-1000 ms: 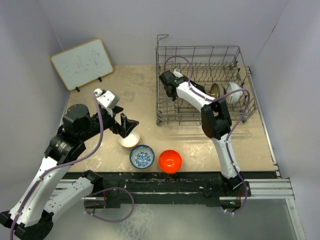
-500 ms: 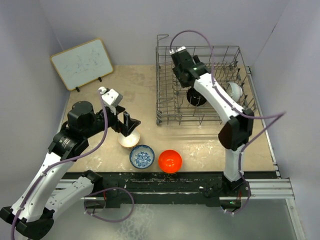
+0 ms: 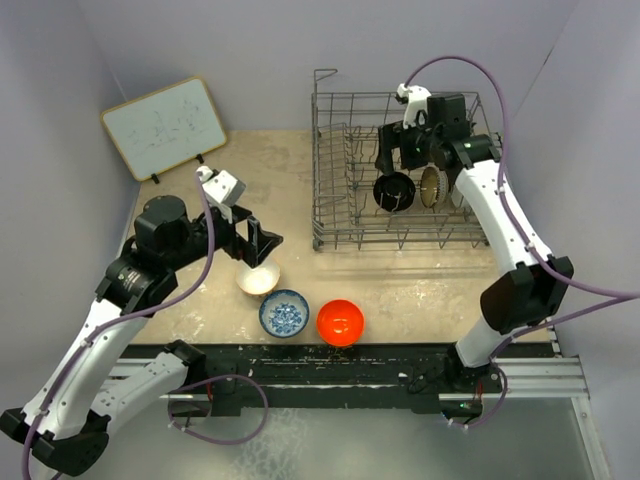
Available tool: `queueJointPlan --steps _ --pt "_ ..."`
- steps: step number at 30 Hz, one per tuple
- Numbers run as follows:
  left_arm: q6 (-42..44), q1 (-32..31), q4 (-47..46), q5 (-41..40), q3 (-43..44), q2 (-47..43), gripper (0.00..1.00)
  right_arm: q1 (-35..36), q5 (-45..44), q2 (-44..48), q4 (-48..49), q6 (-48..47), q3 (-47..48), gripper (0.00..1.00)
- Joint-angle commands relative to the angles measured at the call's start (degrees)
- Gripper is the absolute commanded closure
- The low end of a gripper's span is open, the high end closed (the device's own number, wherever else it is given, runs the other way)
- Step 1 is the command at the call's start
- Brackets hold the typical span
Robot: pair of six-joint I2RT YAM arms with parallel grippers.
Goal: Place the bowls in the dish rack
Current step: Pick up the bowl from the dish rack.
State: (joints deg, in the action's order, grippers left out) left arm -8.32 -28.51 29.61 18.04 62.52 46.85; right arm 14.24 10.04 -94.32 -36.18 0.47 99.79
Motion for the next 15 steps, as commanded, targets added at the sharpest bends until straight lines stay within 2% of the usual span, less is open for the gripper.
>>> queueJointPlan --steps 1,6,10,15 --pt "-1.26 0.30 -2.51 -0.06 1.96 0.59 0.01 0.13 2.10 -0.44 5.49 -0.85 -0.98 0.10" --pt "-1.52 0.30 -2.97 -0.84 1.47 1.72 0.01 -1.78 -6.22 -3.32 10.01 -1.49 -4.43 0.11" --pt "-1.79 0.30 -3.60 -1.03 1.41 2.27 0.01 -2.72 -10.80 -6.06 11.10 -3.45 -6.72 0.01" --pt "-2.12 0.30 -4.52 -1.51 1.45 3.60 0.01 -2.82 -14.41 -9.45 11.69 -3.31 -7.16 0.00"
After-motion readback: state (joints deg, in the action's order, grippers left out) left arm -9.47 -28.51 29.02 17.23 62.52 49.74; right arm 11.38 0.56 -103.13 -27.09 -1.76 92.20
